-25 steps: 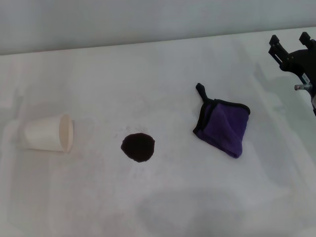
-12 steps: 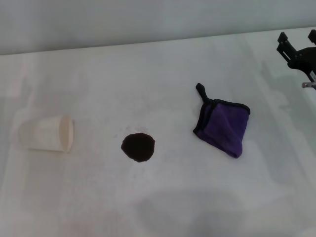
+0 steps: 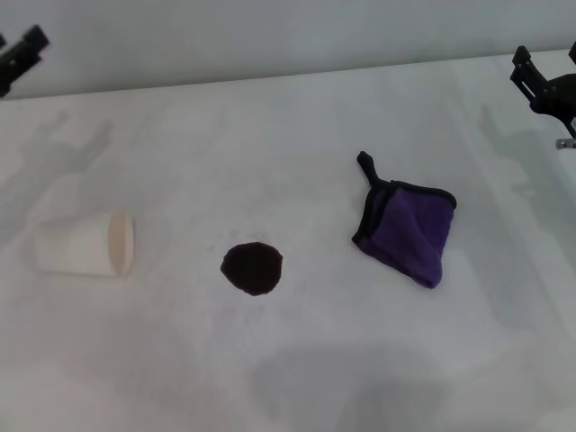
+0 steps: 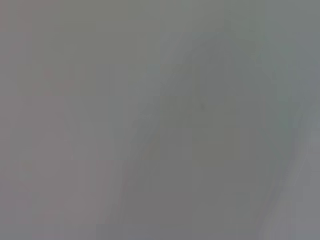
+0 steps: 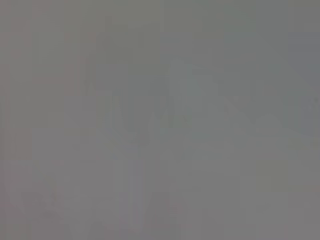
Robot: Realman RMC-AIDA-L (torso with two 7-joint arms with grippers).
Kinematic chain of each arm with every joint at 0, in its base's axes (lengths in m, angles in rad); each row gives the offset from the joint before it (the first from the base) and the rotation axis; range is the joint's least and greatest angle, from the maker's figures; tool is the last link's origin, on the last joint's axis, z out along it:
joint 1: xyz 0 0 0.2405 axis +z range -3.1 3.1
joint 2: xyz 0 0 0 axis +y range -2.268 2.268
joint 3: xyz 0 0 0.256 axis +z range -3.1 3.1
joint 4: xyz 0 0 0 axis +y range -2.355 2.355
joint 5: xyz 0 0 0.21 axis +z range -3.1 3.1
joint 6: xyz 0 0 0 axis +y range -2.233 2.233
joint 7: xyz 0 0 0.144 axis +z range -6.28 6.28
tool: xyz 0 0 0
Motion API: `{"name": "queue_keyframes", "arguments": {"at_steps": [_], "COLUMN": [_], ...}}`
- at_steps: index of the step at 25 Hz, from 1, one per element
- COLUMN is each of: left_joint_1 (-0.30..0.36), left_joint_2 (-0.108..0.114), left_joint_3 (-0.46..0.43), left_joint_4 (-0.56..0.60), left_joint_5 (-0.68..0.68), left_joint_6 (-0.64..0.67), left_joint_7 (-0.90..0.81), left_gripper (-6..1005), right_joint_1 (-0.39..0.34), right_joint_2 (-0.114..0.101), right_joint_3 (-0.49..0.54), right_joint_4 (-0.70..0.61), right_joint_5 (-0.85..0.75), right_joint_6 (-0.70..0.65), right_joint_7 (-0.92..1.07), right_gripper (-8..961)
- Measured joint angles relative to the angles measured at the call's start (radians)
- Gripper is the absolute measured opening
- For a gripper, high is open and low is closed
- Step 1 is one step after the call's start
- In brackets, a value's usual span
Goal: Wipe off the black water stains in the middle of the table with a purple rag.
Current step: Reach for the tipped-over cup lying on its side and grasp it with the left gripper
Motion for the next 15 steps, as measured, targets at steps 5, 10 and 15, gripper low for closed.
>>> {"name": "queue_keyframes", "arguments": {"at_steps": [5, 10, 15], "left_joint_1": [-0.108, -0.216, -0.322], "left_joint_2": [-0.017, -0.021, 0.022], "left_joint_3": [0.158, 0.162, 0.164], "left_joint_4": [-0.323, -0.531, -0.561], "left_joint_5": [0.146, 0.411, 0.716], "left_joint_6": [0.107, 0.247, 0.369], "left_joint_7": [-0.225, -0.238, -0.132], "left_gripper": [815, 814, 815], "right_joint_1": [0.010, 0.012, 0.009], "right_joint_2": [0.000, -0.001, 0.002], "right_joint_3": [0.000, 0.000, 0.000], "right_joint_4": [-0.003, -0.011, -0.014], "right_joint_5": [0.000, 0.000, 0.014], "right_joint_6": [-0.035, -0.044, -0.047], "right_joint_7": [0.000, 0.000, 0.000], "right_gripper": [856, 856, 856]}}
